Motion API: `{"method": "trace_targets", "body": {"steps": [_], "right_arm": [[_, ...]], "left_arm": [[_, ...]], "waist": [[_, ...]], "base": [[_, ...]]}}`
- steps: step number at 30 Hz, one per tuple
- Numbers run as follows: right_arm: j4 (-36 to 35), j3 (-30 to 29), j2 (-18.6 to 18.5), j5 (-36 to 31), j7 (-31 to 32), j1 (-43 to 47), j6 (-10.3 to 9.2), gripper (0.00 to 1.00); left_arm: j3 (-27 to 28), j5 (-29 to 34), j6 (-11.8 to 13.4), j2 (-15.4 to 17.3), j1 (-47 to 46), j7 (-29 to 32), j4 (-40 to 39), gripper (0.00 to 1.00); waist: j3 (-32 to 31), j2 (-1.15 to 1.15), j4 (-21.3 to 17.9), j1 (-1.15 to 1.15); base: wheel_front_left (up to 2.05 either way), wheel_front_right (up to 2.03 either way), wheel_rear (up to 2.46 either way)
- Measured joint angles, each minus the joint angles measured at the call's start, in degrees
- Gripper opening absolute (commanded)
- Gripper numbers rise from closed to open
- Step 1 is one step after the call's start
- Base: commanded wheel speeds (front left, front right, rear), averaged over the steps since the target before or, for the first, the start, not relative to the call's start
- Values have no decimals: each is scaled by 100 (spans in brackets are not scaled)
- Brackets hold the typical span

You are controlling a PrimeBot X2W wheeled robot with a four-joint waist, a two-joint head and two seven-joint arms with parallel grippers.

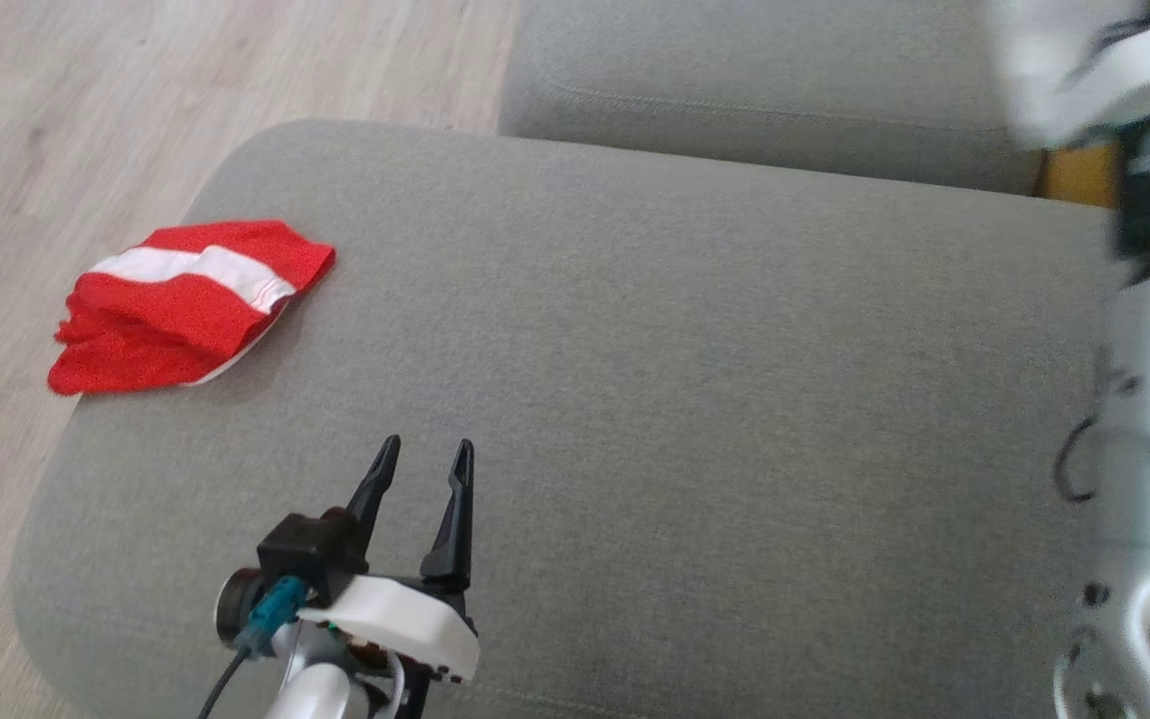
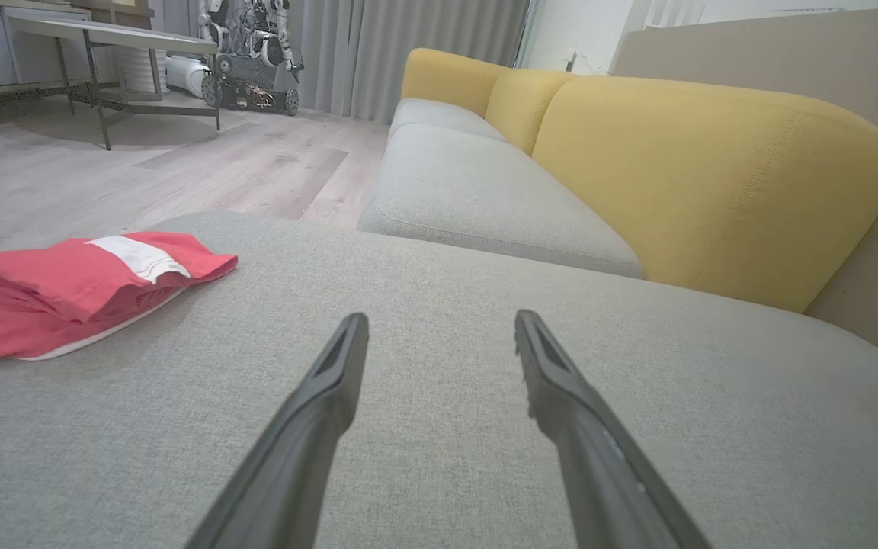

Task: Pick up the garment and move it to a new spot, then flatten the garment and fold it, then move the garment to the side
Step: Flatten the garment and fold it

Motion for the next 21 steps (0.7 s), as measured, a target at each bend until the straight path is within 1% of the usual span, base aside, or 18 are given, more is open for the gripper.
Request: {"method": "trace_targets", "body": {"steps": [3, 4, 6, 7, 8, 9, 11, 12, 14, 18, 21], "right_arm": [[298, 572, 99, 249, 41, 151, 0, 0], [445, 787, 102, 445, 37, 217, 0, 0], [782, 1271, 94, 1162, -15, 339, 0, 0], [968, 1505, 93, 1448, -54, 375, 0, 16], [1147, 1767, 96, 1712, -93, 377, 0, 16], [1301, 2087, 89, 2018, -120, 366, 0, 100], [1600, 2744, 92, 2594, -112, 315, 0, 100], [1730, 3000, 102, 2771, -110, 282, 0, 100], [2034, 3355, 127, 2871, -43, 132, 0, 100], [2499, 3493, 122, 2872, -1, -272, 0, 100], [2762, 3477, 122, 2693, -30, -408, 0, 100]], "left_arm": [[-60, -32, 5, 2, -41, 0, -13, 100], [-120, -57, 5, 3, -75, 0, -12, 100], [-209, -57, 5, 0, -174, 0, -9, 100], [-253, -58, 5, -1, -230, 0, -3, 100], [-308, -64, 5, 0, -275, 0, 5, 100], [-341, -112, 8, 0, -298, 0, 20, 100], [-383, -200, 53, -4, -311, 0, 71, 100], [-387, -226, 64, -2, -311, 0, 107, 100], [-390, -233, 104, 3, -310, 0, 229, 100], [-372, -233, 154, 0, -308, 0, 254, 100], [-333, -233, 156, 1, -288, 0, 237, 100]], "waist": [[88, 0, 117, 0], [119, 0, 165, 0], [175, 0, 273, 0], [199, 0, 331, 0], [220, 0, 393, 0], [238, 0, 454, 0], [258, 0, 575, 0], [261, 0, 627, 0], [254, 0, 697, 0], [190, 0, 663, 0], [145, 0, 539, 0]], "base": [[0, 0, 0], [0, 0, 0], [0, 0, 0], [0, 0, 0], [0, 0, 0], [0, 0, 0], [0, 0, 0], [0, 0, 0], [0, 0, 0], [0, 0, 0], [0, 0, 0]]}}
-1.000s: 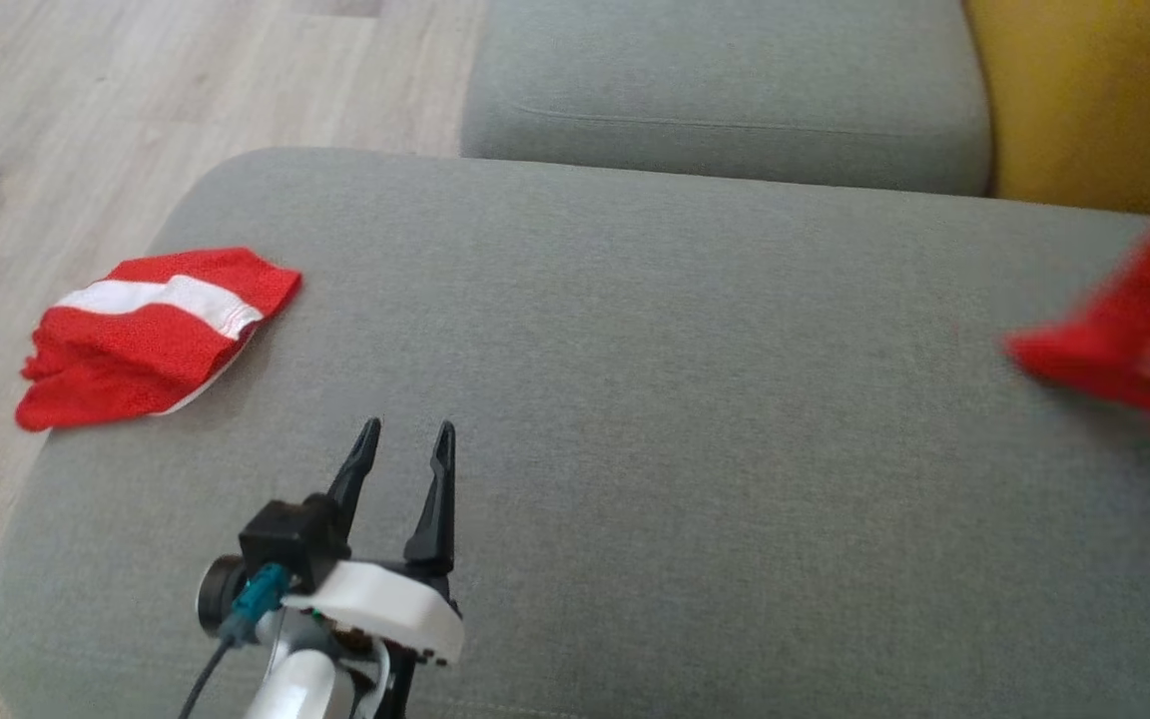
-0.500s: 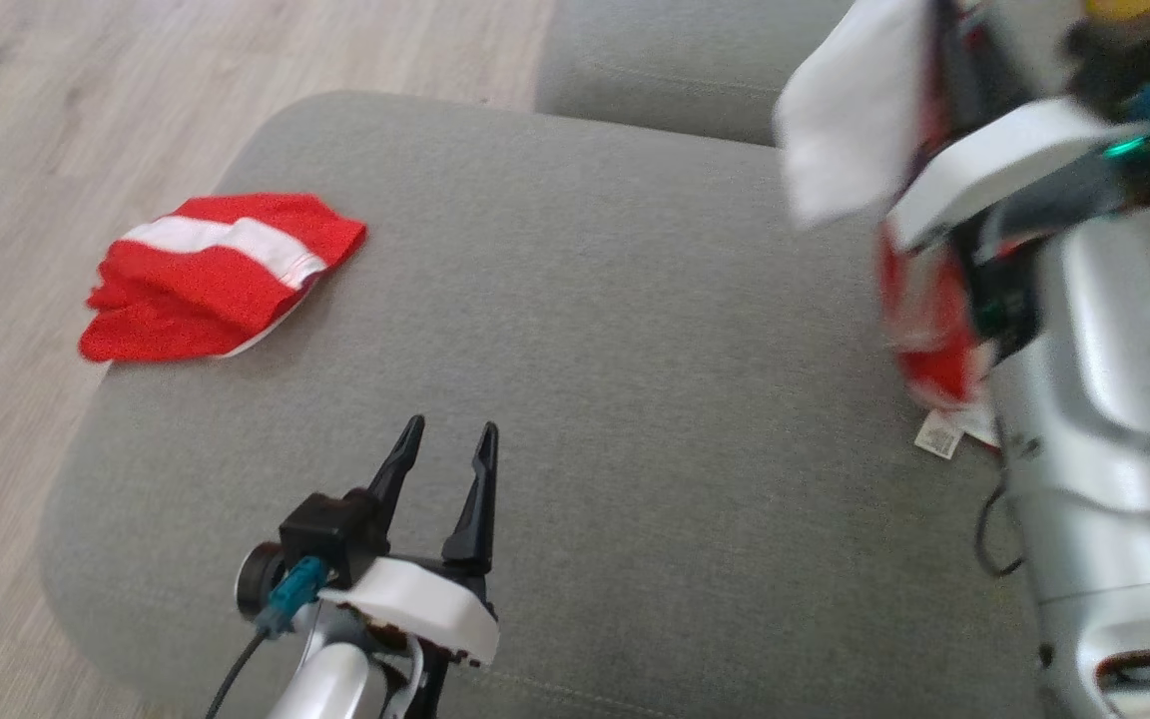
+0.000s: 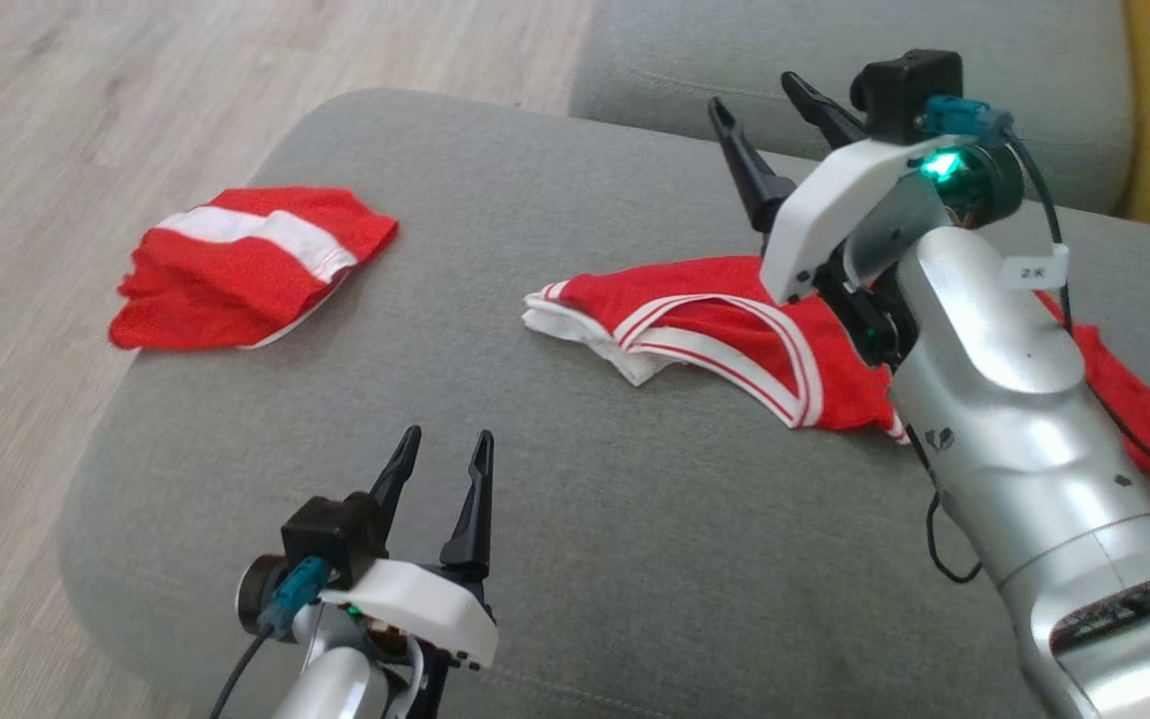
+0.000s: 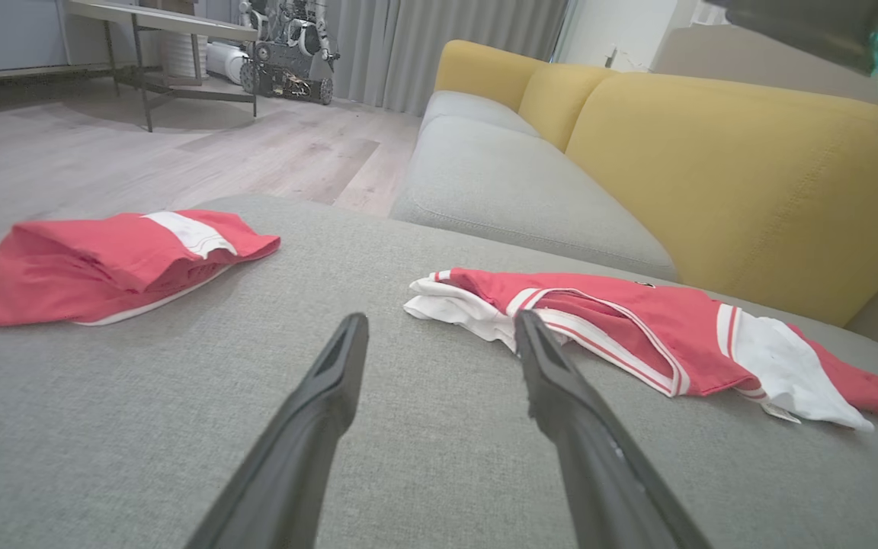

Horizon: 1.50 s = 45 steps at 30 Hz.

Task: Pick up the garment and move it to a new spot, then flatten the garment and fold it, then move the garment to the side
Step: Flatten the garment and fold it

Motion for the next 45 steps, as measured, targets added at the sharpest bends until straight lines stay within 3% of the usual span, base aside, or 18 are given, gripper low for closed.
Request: {"method": "trace_targets", "body": {"steps": [6, 12, 18, 25, 34, 39, 45], "right_arm": [[261, -641, -5, -356, -605, 31, 0, 100], [51, -1229, -90, -709, -1157, 517, 0, 100], [-844, -1723, -421, -878, -1468, 1905, 0, 100], [-2527, -2559, -210, -995, -1381, 3526, 0, 100], [-3675, -3114, 59, -1065, -1144, 4077, 0, 100], [-3807, -3133, 85, -1009, -1087, 4081, 0, 100], [-3795, -2988, 90, -855, -1090, 4086, 0, 100]], "left_arm": [[44, -24, 5, -1, 57, 0, -219, 100], [86, -87, 38, -1, 53, 0, -414, 100], [188, -103, 36, -2, 46, 0, -482, 100], [250, -48, -55, -5, 20, 0, -464, 100], [181, 221, -219, -4, -289, 0, -313, 100], [-240, 531, -416, -5, -902, 0, 62, 100], [-884, 1248, -502, -20, -1833, 105, 1343, 100]], "waist": [[-95, 0, -391, 0], [-131, 0, -824, 0], [-114, 0, -1390, 0], [2, 0, -2010, 0], [312, 0, -2506, 0], [543, 0, -2788, 0], [808, 0, -3155, 0]], "base": [[0, 0, 0], [0, 0, 0], [0, 0, 0], [0, 0, 0], [0, 0, 0], [0, 0, 0], [0, 0, 0]]}}
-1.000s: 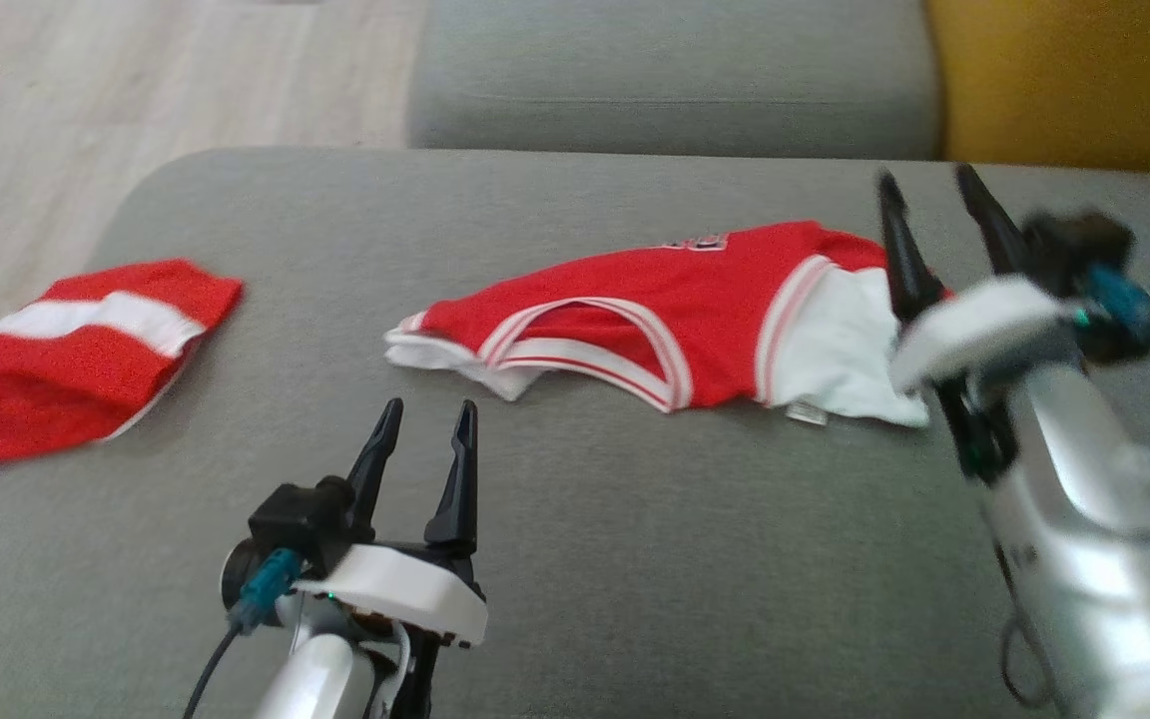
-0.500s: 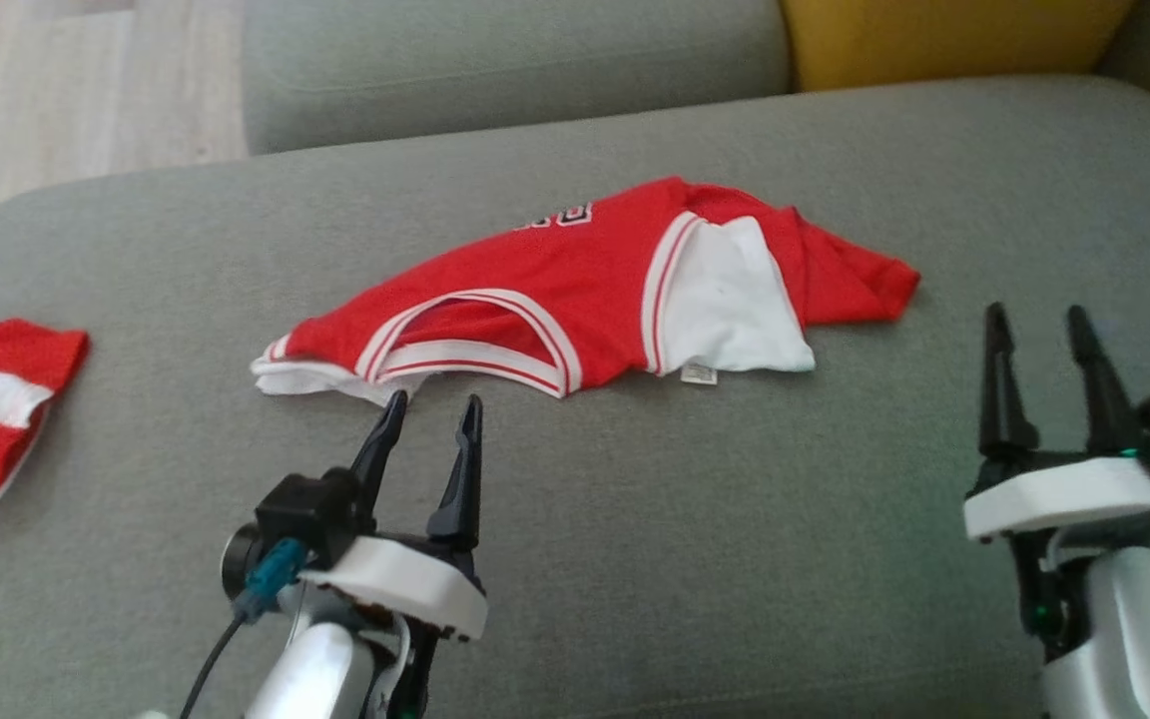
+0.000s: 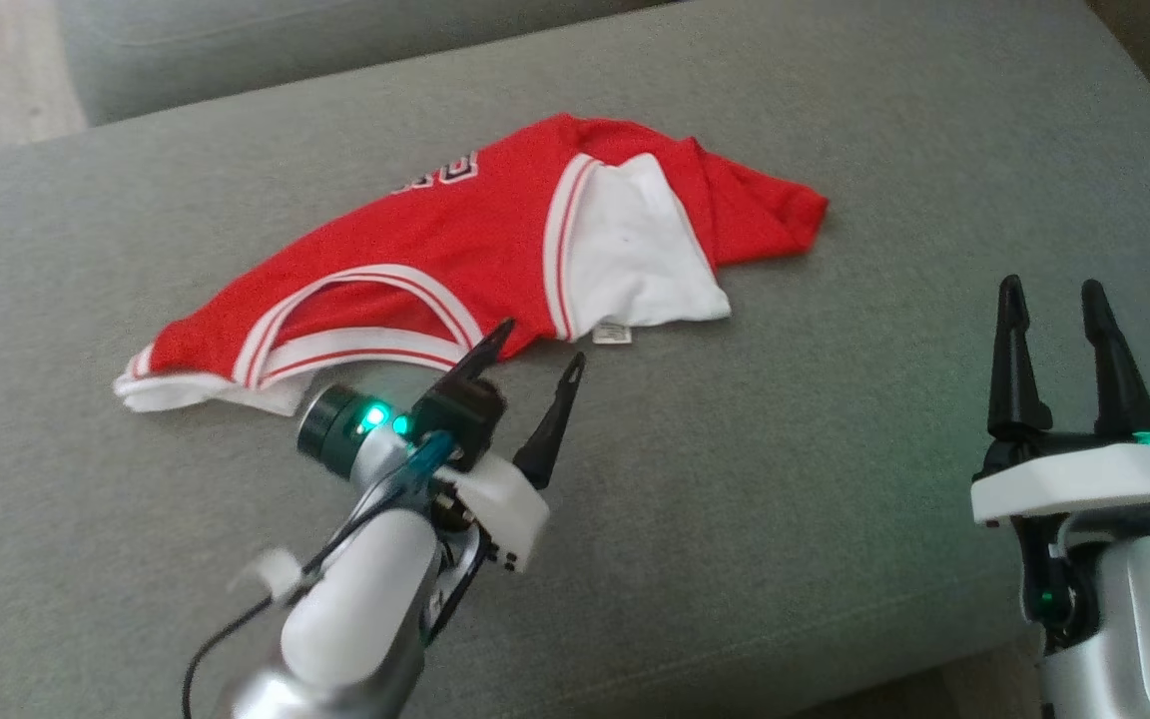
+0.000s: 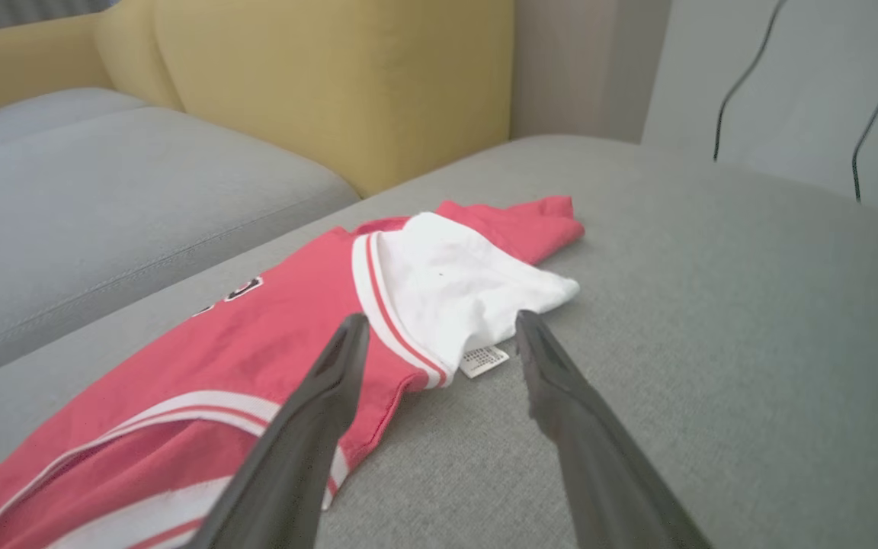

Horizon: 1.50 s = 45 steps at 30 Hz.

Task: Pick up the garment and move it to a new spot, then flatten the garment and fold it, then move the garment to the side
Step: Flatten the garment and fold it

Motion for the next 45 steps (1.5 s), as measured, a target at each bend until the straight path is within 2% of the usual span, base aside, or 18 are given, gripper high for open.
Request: {"method": "trace_targets", "body": {"steps": [3, 6, 8, 17, 18, 19, 20, 21, 29, 35, 37, 40, 45], "right_arm": [[57, 20, 2, 67, -8, -7, 0, 100], [120, 59, 3, 167, -20, -41, 0, 100], [160, 108, 4, 182, -58, -80, 0, 100], [334, 189, 5, 318, -153, -178, 0, 100], [337, 189, 5, 321, -155, -208, 0, 100], [338, 189, 5, 322, -164, -221, 0, 100], [350, 189, 5, 321, -193, -224, 0, 100], [368, 188, 5, 321, -202, -224, 0, 100], [442, 183, 5, 361, -205, -225, 0, 100], [498, 35, 9, 352, -207, -223, 0, 100], [508, -78, 8, 353, -202, -222, 0, 100], [563, -209, 10, 297, -201, -213, 0, 100], [683, -398, 10, 200, -169, -158, 0, 100]], "left_arm": [[-208, 258, 38, -5, -398, 40, 526, 100], [-433, 777, 328, 27, -784, 88, 1045, 100], [-544, 998, 424, 38, -1021, 96, 1367, 100], [-803, 1240, 525, 23, -1551, 29, 2446, 100], [-802, 1226, 544, 14, -1585, 10, 2519, 89], [-811, 1205, 544, 8, -1621, 3, 2588, 38], [-818, 1205, 544, 4, -1658, 2, 2649, 10], [-821, 1198, 543, 2, -1683, -19, 2700, 0], [-802, 842, 601, -18, -1701, -103, 2613, 0], [-797, 667, 603, 46, -1589, -104, 1617, 0], [-789, 620, 602, 165, -1432, -105, 1228, 0], [-746, 505, 594, 506, -1107, -105, 690, 0], [-386, 263, 643, 1065, -571, -105, -78, 0]], "waist": [[119, 0, -151, 0], [215, 0, -270, 0], [260, 0, -337, 0], [404, 0, -528, 0], [413, 0, -534, 0], [421, 0, -536, 0], [427, 0, -535, 0], [430, 0, -532, 0], [437, 0, -444, 0], [280, 0, -198, 0], [203, 0, -77, 0], [68, 0, 134, 0], [-203, 0, 542, 0]], "base": [[0, 0, 0], [0, 0, 0], [0, 0, 0], [0, 0, 0], [0, 0, 0], [0, 0, 0], [0, 0, 0], [0, 0, 0], [0, 0, 0], [0, 0, 0], [0, 0, 0], [0, 0, 0], [0, 0, 0]]}}
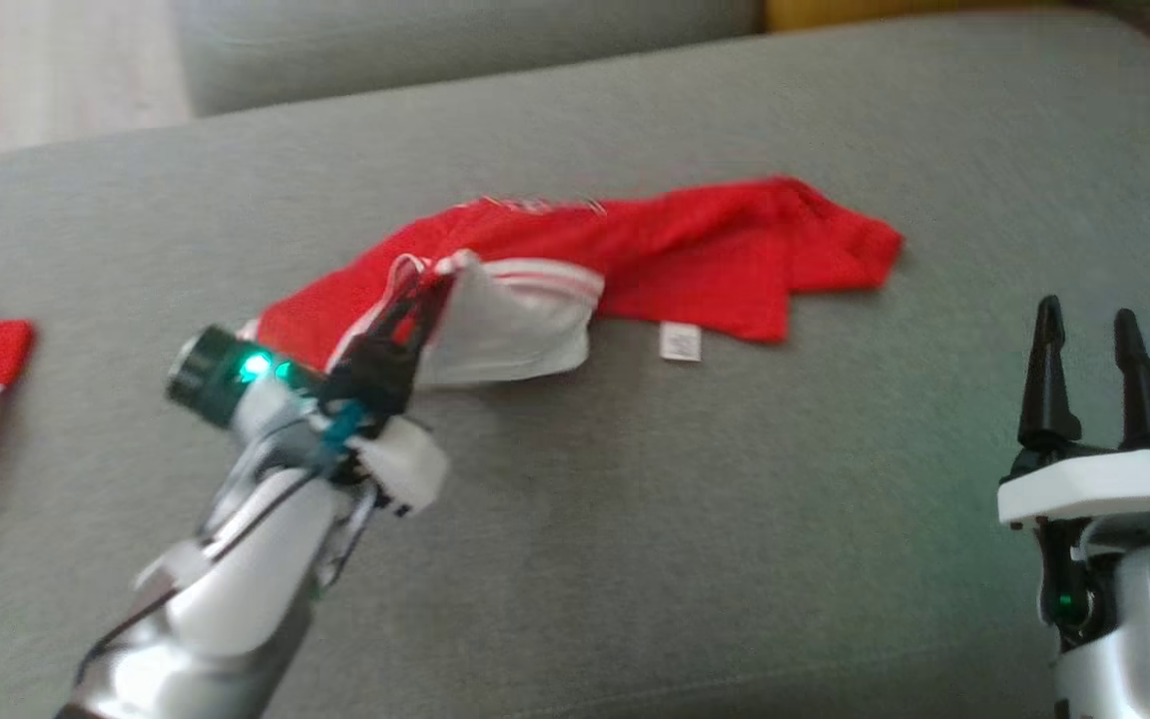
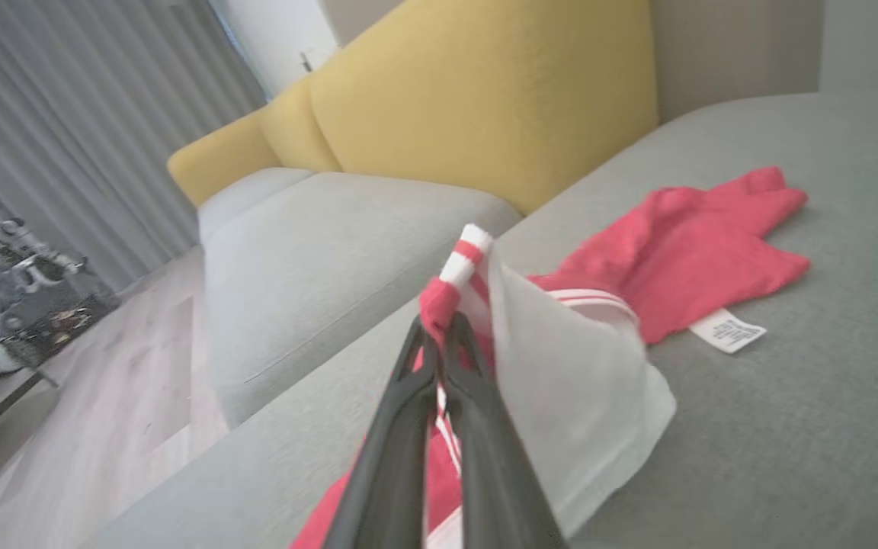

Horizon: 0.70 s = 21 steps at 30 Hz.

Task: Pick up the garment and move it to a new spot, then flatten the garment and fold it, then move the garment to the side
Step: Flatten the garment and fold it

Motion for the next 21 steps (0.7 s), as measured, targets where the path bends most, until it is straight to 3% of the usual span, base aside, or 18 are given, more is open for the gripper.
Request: {"method": "trace_targets", "body": {"steps": [6, 11, 16, 18, 19, 21], "right_arm": [[170, -53, 1, -62, 44, 188, 0, 100], [381, -85, 4, -104, 43, 274, 0, 100], [550, 29, 5, -89, 35, 272, 0, 100], [587, 51, 7, -89, 23, 270, 0, 100], [613, 57, 5, -89, 19, 270, 0, 100], [633, 77, 5, -89, 19, 270, 0, 100]], "left_arm": [[181, -186, -46, 487, 470, 0, -375, 0], [356, -280, 57, 771, 900, 0, -348, 0], [299, -377, -2, 836, 1224, 16, -121, 0], [257, -378, -4, 818, 1293, 20, -25, 44], [232, -383, -4, 810, 1296, 49, 45, 100], [222, -417, -4, 800, 1294, 78, 108, 100]], "waist": [[-370, 0, 492, 0], [-646, 0, 782, 0], [-791, 0, 933, 0], [-809, 0, 937, 0], [-809, 0, 929, 0], [-808, 0, 915, 0]], "base": [[0, 0, 0], [0, 0, 0], [0, 0, 0], [0, 0, 0], [0, 0, 0], [0, 0, 0]]}}
